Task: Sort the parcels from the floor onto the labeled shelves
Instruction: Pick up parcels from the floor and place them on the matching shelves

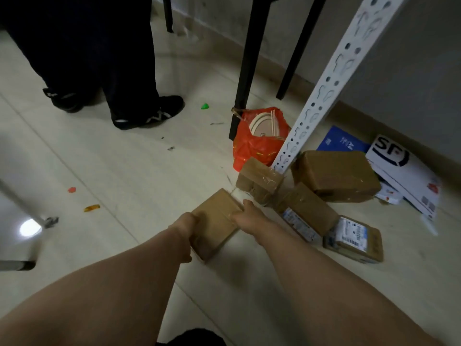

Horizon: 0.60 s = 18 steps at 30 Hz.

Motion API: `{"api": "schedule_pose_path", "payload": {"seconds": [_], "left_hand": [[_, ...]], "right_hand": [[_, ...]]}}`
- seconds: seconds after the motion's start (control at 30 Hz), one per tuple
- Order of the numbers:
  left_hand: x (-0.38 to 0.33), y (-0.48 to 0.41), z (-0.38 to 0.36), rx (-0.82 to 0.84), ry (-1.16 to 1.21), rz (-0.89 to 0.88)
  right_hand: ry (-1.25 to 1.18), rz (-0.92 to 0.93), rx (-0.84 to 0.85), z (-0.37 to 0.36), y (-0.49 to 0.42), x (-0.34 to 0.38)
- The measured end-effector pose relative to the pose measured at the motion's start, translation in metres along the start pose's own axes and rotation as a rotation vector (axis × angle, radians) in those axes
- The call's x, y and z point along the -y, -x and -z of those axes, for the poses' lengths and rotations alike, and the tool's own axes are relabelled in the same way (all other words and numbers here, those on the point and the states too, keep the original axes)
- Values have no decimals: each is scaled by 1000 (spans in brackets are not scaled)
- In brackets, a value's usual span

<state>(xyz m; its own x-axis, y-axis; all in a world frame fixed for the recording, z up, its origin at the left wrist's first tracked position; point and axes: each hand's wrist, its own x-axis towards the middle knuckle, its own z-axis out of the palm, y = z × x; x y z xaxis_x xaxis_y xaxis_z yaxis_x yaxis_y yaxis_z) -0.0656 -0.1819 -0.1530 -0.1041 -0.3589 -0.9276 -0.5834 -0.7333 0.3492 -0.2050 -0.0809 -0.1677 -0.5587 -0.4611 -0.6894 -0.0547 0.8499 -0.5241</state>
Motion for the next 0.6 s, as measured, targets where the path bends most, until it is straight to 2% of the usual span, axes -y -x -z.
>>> {"api": "schedule_pose_path", "payload": {"seconds": [0.2,0.3,0.4,0.6], "left_hand": [[-3,-12,-11,-15,197,137],[-6,-16,-17,2,320,149],[-4,-14,-27,111,434,157],[-11,32,-58,359,421,57]], "right_hand": [[-112,-101,-9,5,-3,-12],[-289,-80,-3,27,8,-21],[-522,-91,24,56,25,-29],[-737,-5,-77,109,67,-38]]}}
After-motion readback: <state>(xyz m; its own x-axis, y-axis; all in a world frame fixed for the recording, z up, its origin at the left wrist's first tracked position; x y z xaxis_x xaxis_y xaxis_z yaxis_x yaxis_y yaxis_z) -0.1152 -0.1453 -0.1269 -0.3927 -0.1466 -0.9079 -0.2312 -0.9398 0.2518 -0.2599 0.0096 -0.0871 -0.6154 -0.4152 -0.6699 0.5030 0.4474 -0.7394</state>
